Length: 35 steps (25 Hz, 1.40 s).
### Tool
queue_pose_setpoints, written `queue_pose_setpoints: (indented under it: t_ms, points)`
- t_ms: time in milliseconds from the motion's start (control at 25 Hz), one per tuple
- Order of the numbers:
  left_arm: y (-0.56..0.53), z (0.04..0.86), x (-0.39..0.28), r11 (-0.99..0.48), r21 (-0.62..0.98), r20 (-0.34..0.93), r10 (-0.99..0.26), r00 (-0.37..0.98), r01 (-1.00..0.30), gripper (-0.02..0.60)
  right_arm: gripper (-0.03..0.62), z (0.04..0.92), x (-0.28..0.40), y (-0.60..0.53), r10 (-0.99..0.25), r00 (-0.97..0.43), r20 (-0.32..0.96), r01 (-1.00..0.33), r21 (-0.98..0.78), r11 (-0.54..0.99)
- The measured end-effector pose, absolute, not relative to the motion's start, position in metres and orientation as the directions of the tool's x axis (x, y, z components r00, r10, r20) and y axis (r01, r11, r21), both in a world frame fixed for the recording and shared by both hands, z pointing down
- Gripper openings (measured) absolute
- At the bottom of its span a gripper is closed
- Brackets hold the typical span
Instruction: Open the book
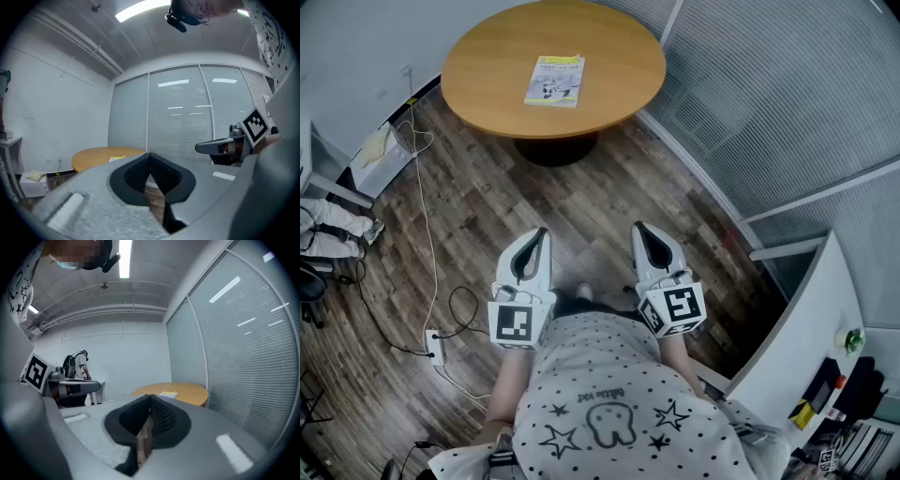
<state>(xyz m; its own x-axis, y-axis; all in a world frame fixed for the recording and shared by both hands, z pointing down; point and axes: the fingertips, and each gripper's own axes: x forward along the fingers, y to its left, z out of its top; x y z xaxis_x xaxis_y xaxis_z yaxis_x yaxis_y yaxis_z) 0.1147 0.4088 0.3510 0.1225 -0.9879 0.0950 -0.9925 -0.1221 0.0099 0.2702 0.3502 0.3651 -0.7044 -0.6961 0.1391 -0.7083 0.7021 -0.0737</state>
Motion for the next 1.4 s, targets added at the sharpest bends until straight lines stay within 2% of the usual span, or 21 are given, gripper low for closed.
queue_pose_setpoints:
  t_ms: [1000,1400]
  points:
    - [0.384,0.35,0.119,-0.107,0.015,0.076,-0.991,0.108,-0.994,0.011,0.003,0.374,0.311,0.312,-0.745,-0.648,0.156,-0.76,-0.079,0.645]
    - [0.346,0.358,0.089,-0.13,0.036,0.088,-0.987,0.133,-0.991,0.011,0.003,0.384,0.292,0.278,-0.772,-0.604,0.2,-0.795,-0.074,0.603]
